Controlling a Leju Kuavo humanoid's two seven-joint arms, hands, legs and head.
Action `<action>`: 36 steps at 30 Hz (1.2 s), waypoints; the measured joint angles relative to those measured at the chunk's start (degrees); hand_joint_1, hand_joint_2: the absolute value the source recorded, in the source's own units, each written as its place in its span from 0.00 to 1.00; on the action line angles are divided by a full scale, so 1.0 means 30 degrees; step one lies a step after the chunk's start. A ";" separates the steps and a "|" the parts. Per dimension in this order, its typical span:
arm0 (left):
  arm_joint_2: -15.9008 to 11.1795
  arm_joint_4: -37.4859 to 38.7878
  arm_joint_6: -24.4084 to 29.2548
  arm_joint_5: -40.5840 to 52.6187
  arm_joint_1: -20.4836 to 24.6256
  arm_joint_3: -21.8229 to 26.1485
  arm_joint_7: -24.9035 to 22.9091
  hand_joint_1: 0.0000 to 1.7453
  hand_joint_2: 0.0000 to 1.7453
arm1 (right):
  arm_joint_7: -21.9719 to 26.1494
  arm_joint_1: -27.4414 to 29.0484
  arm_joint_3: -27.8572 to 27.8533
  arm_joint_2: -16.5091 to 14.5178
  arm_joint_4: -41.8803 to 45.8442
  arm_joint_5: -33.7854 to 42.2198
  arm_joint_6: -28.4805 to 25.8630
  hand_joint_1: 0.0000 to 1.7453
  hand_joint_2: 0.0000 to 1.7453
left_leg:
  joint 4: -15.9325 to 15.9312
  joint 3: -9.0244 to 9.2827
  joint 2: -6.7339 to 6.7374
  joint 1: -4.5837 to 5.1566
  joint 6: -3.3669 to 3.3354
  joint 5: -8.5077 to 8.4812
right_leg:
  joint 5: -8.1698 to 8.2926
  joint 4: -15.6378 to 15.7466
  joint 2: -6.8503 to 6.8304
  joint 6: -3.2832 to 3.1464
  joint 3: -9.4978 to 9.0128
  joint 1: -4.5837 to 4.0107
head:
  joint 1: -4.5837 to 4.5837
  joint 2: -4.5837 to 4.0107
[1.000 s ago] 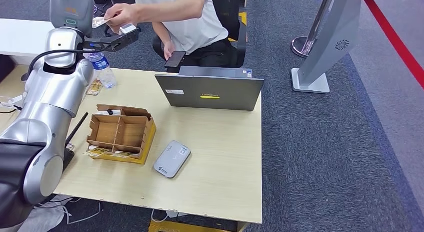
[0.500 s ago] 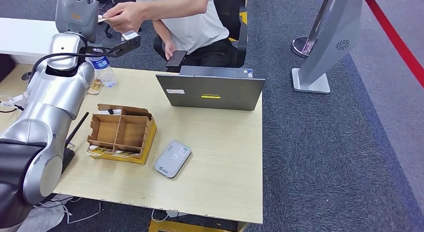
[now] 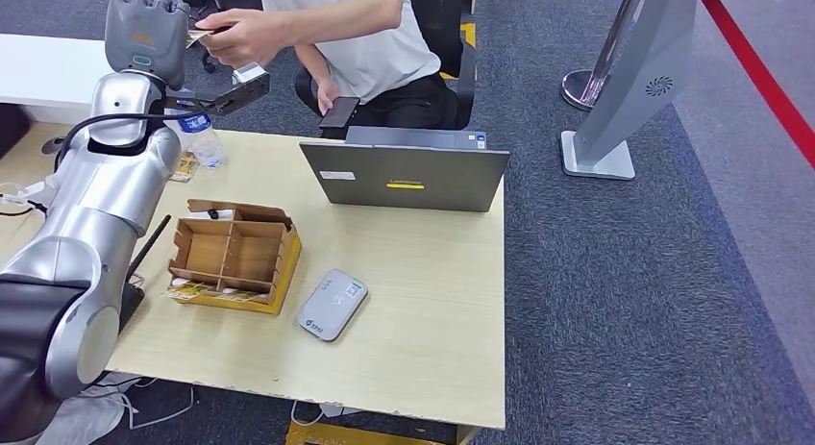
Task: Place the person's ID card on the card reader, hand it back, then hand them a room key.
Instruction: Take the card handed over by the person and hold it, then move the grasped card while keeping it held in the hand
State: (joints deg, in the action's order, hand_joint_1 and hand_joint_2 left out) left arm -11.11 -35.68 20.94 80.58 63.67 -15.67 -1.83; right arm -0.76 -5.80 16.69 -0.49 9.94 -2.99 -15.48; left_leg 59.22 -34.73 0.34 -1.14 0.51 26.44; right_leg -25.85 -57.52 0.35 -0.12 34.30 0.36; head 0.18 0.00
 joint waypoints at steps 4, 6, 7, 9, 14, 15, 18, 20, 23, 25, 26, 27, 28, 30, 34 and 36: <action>0.0002 -0.2930 0.0138 -0.1008 -0.1937 -0.0051 0.0683 1.00 1.00 | 0.0239 0.0161 -0.0035 -0.0011 0.0000 0.0153 -0.0084 0.00 1.00 | 0.0000 0.0000 -0.0006 0.0003 -0.0001 0.0003 | -0.0007 0.0004 -0.0001 0.0007 0.0001 0.0002 | 0.0000 0.0000; 0.0047 -0.5279 -0.0499 -0.1977 -0.3408 -0.0263 0.1067 1.00 1.00 | 0.0388 0.0280 -0.0093 -0.0018 0.0000 0.0335 -0.0170 0.00 1.00 | 0.0000 -0.0001 -0.0007 0.0008 -0.0004 0.0009 | -0.0016 0.0006 -0.0001 0.0020 0.0001 0.0002 | 0.0002 0.0000; 0.0084 -0.6593 -0.1062 -0.2646 -0.4234 -0.0463 0.1325 1.00 1.00 | 0.0465 0.0343 -0.0149 -0.0026 0.0000 0.0476 -0.0228 0.00 1.00 | 0.0000 -0.0002 -0.0006 0.0012 -0.0007 0.0014 | -0.0021 0.0008 0.0000 0.0026 0.0001 0.0003 | 0.0002 0.0000; 0.0148 -0.9280 -0.2195 -0.3818 -0.5943 -0.1073 0.1735 1.00 1.00 | 0.0603 0.0473 -0.0330 -0.0051 0.0000 0.0738 -0.0337 0.00 1.00 | -0.0001 -0.0006 -0.0005 0.0016 -0.0016 0.0026 | -0.0028 0.0011 0.0000 0.0034 0.0002 0.0003 | 0.0004 0.0000; -0.0011 -1.5159 -0.2949 -0.4359 -0.9824 -0.3428 0.1625 1.00 1.00 | 0.0659 0.0708 -0.0866 -0.0102 -0.0002 0.1165 -0.0559 0.00 1.00 | -0.0001 -0.0015 0.0003 0.0027 -0.0040 0.0059 | -0.0050 0.0015 0.0003 0.0050 0.0001 0.0007 | -0.0011 0.0000; -0.0122 -1.5981 -0.2892 -0.4309 -1.0454 -0.3848 0.1557 1.00 1.00 | 0.0658 0.0737 -0.0965 -0.0113 -0.0004 0.1209 -0.0621 0.00 1.00 | -0.0001 -0.0012 0.0007 0.0029 -0.0039 0.0065 | -0.0051 0.0015 0.0006 0.0049 0.0004 0.0008 | -0.0009 0.0000; -0.0510 -1.7722 -0.2699 -0.4111 -1.2067 -0.4767 0.1468 1.00 1.00 | 0.0659 0.0808 -0.1222 -0.0144 -0.0007 0.1413 -0.0774 0.00 1.00 | -0.0002 -0.0008 0.0005 0.0027 -0.0039 0.0072 | -0.0067 0.0015 0.0005 0.0061 0.0005 0.0008 | -0.0004 0.0000; -0.0744 -1.8318 -0.2659 -0.4016 -1.2987 -0.5216 0.1466 1.00 1.00 | 0.0658 0.0833 -0.1374 -0.0162 -0.0007 0.1444 -0.0822 0.00 1.00 | -0.0003 -0.0006 0.0002 0.0024 -0.0039 0.0072 | -0.0080 0.0014 0.0003 0.0068 0.0004 0.0007 | -0.0004 0.0000; -0.0971 -1.8456 -0.3124 -0.3876 -1.3897 -0.5743 0.1377 1.00 1.00 | 0.0659 0.0841 -0.1477 -0.0195 -0.0007 0.1384 -0.0833 0.00 1.00 | -0.0005 -0.0007 -0.0001 0.0017 -0.0038 0.0072 | -0.0086 0.0013 0.0001 0.0059 0.0004 0.0006 | -0.0004 0.0000; -0.1075 -1.8173 -0.3805 -0.3910 -1.4130 -0.5992 0.1260 1.00 1.00 | 0.0652 0.0841 -0.1482 -0.0226 -0.0007 0.1328 -0.0829 0.00 1.00 | -0.0005 -0.0007 -0.0002 0.0014 -0.0038 0.0070 | -0.0086 0.0013 -0.0001 0.0059 0.0002 0.0004 | -0.0005 0.0000; -0.1096 -1.7912 -0.4113 -0.3965 -1.4161 -0.6085 0.1226 1.00 1.00 | 0.0641 0.0840 -0.1482 -0.0244 -0.0007 0.1290 -0.0827 0.00 1.00 | -0.0005 -0.0005 -0.0002 0.0015 -0.0037 0.0070 | -0.0085 0.0012 -0.0001 0.0058 0.0001 0.0004 | -0.0004 0.0000; -0.1109 -1.7576 -0.4414 -0.4018 -1.4161 -0.6167 0.1202 1.00 1.00 | 0.0630 0.0840 -0.1482 -0.0263 -0.0007 0.1237 -0.0824 0.00 1.00 | -0.0005 -0.0003 -0.0001 0.0016 -0.0037 0.0069 | -0.0084 0.0012 0.0000 0.0058 0.0000 0.0004 | -0.0002 0.0000; -0.1107 -1.7161 -0.4725 -0.4052 -1.4150 -0.6258 0.1155 1.00 1.00 | 0.0608 0.0839 -0.1482 -0.0281 -0.0007 0.1162 -0.0816 0.00 1.00 | -0.0004 -0.0001 -0.0001 0.0017 -0.0036 0.0068 | -0.0083 0.0012 0.0000 0.0058 -0.0001 0.0004 | -0.0004 0.0000; -0.1078 -1.6219 -0.5245 -0.4045 -1.4126 -0.6449 0.1013 1.00 1.00 | 0.0568 0.0839 -0.1483 -0.0301 -0.0007 0.1053 -0.0803 0.00 1.00 | -0.0004 0.0001 0.0000 0.0018 -0.0036 0.0068 | -0.0082 0.0012 0.0002 0.0058 -0.0002 0.0004 | -0.0004 0.0000; -0.1007 -1.4482 -0.5674 -0.3737 -1.4132 -0.6838 0.0593 1.00 1.00 | 0.0532 0.0840 -0.1482 -0.0321 -0.0007 0.1025 -0.0795 0.00 1.00 | -0.0002 -0.0001 0.0000 0.0020 -0.0037 0.0068 | -0.0081 0.0011 0.0002 0.0059 -0.0002 0.0005 | -0.0004 0.0000; -0.1004 -1.3806 -0.5747 -0.3661 -1.4144 -0.7009 0.0450 1.00 1.00 | 0.0532 0.0840 -0.1482 -0.0328 -0.0007 0.1016 -0.0789 0.00 1.00 | -0.0002 -0.0003 -0.0001 0.0021 -0.0037 0.0069 | -0.0082 0.0012 0.0001 0.0059 -0.0002 0.0005 | -0.0006 0.0000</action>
State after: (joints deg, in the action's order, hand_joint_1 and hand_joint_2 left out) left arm -14.13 -77.10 3.70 69.60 21.24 -36.70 -0.48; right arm 0.84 -3.28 12.24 -1.48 9.92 0.06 -17.85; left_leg 59.21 -34.74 0.33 -1.08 0.39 26.65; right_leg -26.09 -57.48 0.35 0.06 34.29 0.37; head 0.16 0.00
